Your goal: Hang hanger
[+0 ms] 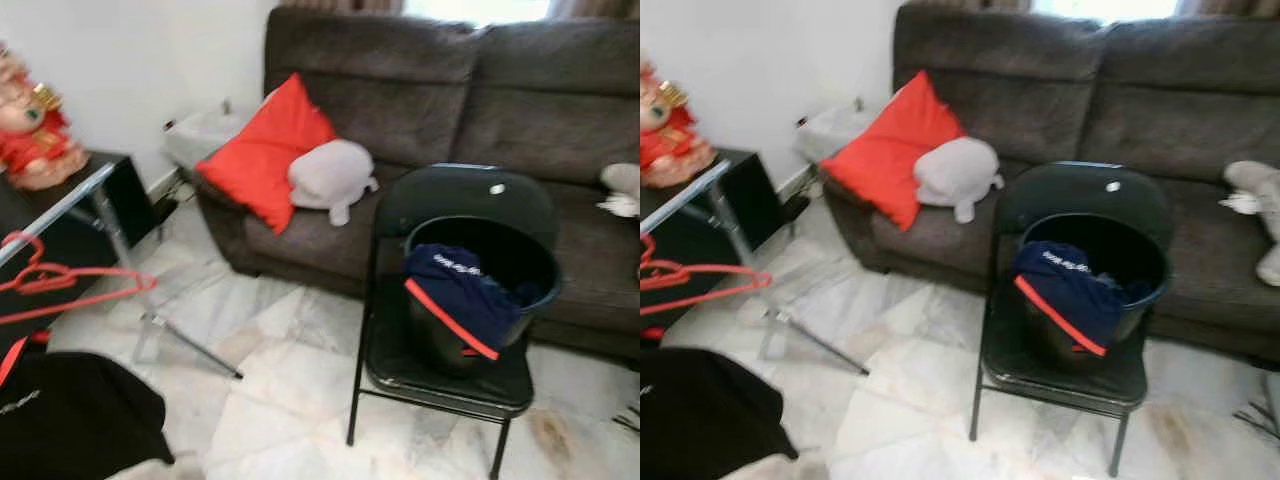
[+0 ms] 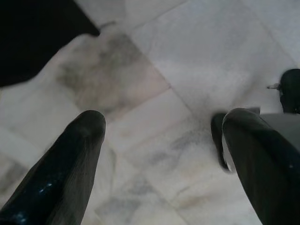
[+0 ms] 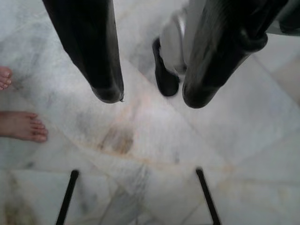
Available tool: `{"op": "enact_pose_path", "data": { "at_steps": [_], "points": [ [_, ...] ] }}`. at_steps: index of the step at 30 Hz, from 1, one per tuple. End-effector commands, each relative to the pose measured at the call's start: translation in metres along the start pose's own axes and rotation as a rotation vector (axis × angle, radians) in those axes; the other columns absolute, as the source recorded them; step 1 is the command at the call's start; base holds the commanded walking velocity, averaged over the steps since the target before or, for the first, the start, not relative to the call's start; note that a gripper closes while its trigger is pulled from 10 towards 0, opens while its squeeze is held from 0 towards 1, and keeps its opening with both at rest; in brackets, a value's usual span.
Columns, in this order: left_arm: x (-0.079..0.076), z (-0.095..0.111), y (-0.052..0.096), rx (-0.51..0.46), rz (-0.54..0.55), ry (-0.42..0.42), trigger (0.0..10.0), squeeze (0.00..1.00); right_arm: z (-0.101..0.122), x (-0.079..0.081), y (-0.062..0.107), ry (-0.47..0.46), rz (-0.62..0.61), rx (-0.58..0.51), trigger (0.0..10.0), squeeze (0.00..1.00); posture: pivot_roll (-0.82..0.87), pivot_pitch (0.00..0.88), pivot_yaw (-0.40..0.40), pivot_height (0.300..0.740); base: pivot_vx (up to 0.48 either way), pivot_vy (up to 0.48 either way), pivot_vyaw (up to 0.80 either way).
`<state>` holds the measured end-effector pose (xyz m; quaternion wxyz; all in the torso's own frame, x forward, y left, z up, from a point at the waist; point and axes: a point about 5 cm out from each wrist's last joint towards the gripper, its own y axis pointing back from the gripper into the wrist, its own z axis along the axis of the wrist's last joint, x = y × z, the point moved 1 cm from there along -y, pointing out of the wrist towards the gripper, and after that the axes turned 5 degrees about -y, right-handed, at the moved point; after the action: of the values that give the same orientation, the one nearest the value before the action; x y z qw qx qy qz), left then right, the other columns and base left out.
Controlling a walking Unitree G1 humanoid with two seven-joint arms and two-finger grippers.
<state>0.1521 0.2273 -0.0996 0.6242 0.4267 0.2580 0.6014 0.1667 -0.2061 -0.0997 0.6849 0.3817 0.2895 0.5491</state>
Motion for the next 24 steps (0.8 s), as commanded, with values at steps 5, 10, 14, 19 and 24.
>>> {"op": "enact_pose_path", "data": {
  "at_steps": [5, 10, 14, 19, 24],
  "points": [
    [0.0027, -0.0092, 0.0019, 0.034, 0.008, 0.006, 10.0, 0.00, -0.0094, 0.0051, 0.0011, -0.015, 0.010, 0.025, 10.0, 0.00, -0.05, 0.028, 0.070, 0.740, 0.000, 0.000, -0.73],
    [0.0037, -0.0121, 0.0028, 0.039, 0.009, 0.011, 10.0, 0.00, -0.0093, 0.0050, 0.0010, -0.016, 0.010, 0.025, 10.0, 0.00, -0.05, 0.029, 0.069, 0.740, 0.000, 0.000, -0.73],
    [0.0028, -0.0149, 0.0033, 0.047, 0.005, 0.014, 10.0, 0.00, -0.0091, 0.0050, 0.0010, -0.014, 0.010, 0.024, 10.0, 0.00, -0.05, 0.029, 0.068, 0.740, 0.000, 0.000, -0.73],
    [-0.0012, -0.0156, 0.0030, 0.055, -0.002, 0.022, 10.0, 0.00, -0.0081, 0.0046, 0.0010, -0.015, 0.009, 0.016, 10.0, 0.00, -0.05, 0.030, 0.066, 0.740, 0.000, 0.000, -0.51],
    [-0.0028, -0.0155, 0.0027, 0.060, -0.006, 0.029, 10.0, 0.00, -0.0076, 0.0044, 0.0011, -0.021, 0.008, 0.008, 10.0, 0.00, -0.05, 0.031, 0.065, 0.740, 0.000, 0.000, 0.00]
  ]
}}
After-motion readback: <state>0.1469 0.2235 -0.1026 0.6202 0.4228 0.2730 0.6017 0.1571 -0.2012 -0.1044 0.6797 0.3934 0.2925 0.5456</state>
